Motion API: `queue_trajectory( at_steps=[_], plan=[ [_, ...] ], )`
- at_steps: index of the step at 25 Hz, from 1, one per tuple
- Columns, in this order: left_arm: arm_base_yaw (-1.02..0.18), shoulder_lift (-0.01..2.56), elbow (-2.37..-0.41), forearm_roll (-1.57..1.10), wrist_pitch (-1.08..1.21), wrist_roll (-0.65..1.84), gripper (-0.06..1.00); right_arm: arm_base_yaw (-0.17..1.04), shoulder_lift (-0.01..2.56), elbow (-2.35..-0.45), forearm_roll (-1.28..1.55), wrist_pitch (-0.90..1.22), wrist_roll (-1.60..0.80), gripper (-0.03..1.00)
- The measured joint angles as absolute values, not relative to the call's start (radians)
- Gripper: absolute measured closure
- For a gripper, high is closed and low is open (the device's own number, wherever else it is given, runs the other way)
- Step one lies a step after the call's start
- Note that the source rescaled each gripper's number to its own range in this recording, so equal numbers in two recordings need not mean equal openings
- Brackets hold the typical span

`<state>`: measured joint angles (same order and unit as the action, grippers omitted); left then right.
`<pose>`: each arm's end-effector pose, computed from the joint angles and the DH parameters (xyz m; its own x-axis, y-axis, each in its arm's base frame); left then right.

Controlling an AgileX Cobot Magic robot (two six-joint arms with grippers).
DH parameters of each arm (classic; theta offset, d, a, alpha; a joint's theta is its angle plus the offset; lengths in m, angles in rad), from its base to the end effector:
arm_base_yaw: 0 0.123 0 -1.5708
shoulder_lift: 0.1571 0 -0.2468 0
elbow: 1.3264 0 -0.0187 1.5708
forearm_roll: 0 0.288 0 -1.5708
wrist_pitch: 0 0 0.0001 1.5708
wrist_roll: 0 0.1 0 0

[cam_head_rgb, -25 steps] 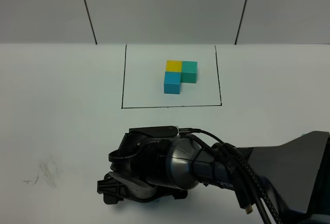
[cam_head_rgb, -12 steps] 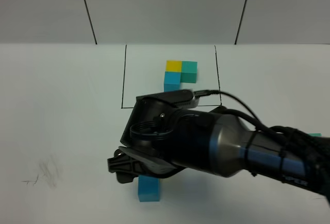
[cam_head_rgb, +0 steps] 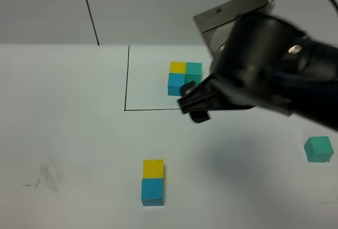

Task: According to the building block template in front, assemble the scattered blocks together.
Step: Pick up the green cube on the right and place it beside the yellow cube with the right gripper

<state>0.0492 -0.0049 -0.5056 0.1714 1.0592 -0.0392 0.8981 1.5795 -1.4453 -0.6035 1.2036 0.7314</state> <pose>0.0715 0.0184 0.2944 -0.4468 0.0229 -0.8943 -0.1620 0.9811 0.1060 0.2667 0.2497 0.2931 -0.7614 -0.3165 -0.5658 -0.2043 0.9454 -0.2539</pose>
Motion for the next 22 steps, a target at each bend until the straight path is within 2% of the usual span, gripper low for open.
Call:
queue_trajectory(
  at_steps=[4,7,14,17,22],
  plan=[
    [0.049,-0.005,-0.506,0.171,1.059,-0.039,0.27,0.694,1.489,-1.445,-0.588,1.206,0.551,-0.03],
    [0.049,-0.005,-0.506,0.171,1.059,-0.039,0.27,0.488,1.427,-1.445,-0.550,1.207,0.418,-0.03],
    [0.049,-0.005,-0.506,0.171,1.059,-0.039,0.27,0.068,1.356,-1.445,-0.340,1.217,0.090,-0.02],
    [0.049,-0.005,-0.506,0.171,1.059,-0.039,0.27,-0.029,1.365,-1.427,-0.251,1.217,-0.038,0.01],
    [0.049,-0.005,-0.506,0.171,1.059,-0.039,0.27,-0.073,1.407,-1.306,-0.163,1.217,-0.081,0.11]
  ],
)
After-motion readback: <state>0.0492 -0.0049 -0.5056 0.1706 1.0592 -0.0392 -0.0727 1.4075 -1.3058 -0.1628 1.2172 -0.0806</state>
